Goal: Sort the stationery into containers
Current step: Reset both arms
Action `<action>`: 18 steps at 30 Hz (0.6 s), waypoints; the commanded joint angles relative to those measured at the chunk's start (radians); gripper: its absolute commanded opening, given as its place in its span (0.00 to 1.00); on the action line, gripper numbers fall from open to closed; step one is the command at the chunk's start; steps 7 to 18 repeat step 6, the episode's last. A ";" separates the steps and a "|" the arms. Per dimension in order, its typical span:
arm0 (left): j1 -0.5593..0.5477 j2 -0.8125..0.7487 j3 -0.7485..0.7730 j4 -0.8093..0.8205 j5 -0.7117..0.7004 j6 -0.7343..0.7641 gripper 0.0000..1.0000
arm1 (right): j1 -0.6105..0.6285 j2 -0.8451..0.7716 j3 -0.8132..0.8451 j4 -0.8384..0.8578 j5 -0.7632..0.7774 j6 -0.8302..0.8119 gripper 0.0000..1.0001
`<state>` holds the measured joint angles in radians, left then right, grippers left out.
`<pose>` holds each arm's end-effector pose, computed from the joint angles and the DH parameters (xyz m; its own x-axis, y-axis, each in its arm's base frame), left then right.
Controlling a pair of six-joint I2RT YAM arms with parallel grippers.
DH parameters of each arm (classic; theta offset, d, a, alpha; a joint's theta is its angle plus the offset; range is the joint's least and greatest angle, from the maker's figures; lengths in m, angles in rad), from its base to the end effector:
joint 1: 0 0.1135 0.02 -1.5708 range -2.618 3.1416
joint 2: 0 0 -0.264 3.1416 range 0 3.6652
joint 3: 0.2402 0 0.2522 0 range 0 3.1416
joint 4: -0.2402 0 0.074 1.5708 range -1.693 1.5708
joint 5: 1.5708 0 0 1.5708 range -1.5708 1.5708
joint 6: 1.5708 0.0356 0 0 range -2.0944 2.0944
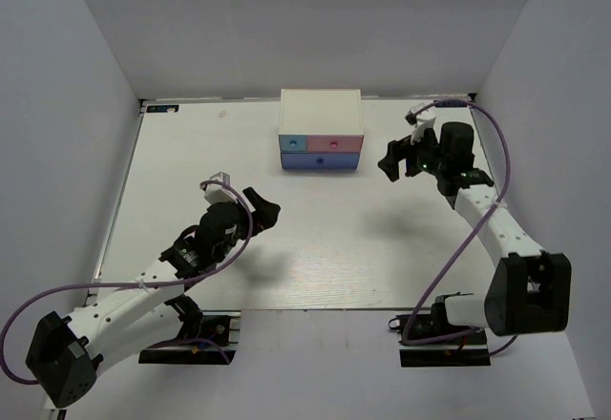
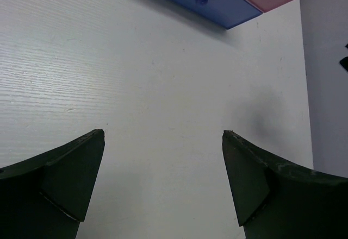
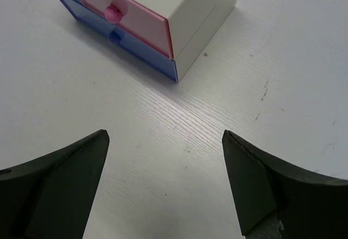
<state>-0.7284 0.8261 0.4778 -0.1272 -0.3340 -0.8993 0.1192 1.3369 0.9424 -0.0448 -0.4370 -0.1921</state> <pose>0.1477 -0.1161 0.2311 -0.5346 -0.5142 -0.6706 -0.0115 0.7979 -0.6027 0.3002 0.0511 0.2864 -0.3213 -0.2127 -0.9228 -0.5597 0.8287 0.0039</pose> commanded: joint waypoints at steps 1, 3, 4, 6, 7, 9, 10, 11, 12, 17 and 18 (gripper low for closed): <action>-0.003 -0.001 0.053 -0.015 -0.016 0.066 0.99 | -0.001 -0.109 -0.040 0.069 0.081 0.091 0.90; -0.003 0.008 0.062 -0.015 -0.004 0.102 0.99 | 0.002 -0.146 -0.069 0.072 0.090 0.097 0.90; -0.003 0.008 0.071 -0.015 0.009 0.114 0.99 | -0.001 -0.163 -0.074 0.071 0.095 0.100 0.90; -0.003 0.021 0.082 -0.015 0.019 0.143 0.99 | -0.003 -0.183 -0.103 0.080 0.093 0.117 0.90; -0.003 0.021 0.082 -0.015 0.019 0.143 0.99 | -0.003 -0.183 -0.103 0.080 0.093 0.117 0.90; -0.003 0.021 0.082 -0.015 0.019 0.143 0.99 | -0.003 -0.183 -0.103 0.080 0.093 0.117 0.90; -0.003 0.021 0.082 -0.015 0.019 0.143 0.99 | -0.003 -0.183 -0.103 0.080 0.093 0.117 0.90; -0.003 0.021 0.082 -0.015 0.019 0.143 0.99 | -0.003 -0.183 -0.103 0.080 0.093 0.117 0.90; -0.003 0.021 0.082 -0.015 0.019 0.143 0.99 | -0.003 -0.183 -0.103 0.080 0.093 0.117 0.90; -0.003 0.021 0.082 -0.015 0.019 0.143 0.99 | -0.003 -0.183 -0.103 0.080 0.093 0.117 0.90; -0.003 0.021 0.082 -0.015 0.019 0.143 0.99 | -0.003 -0.183 -0.103 0.080 0.093 0.117 0.90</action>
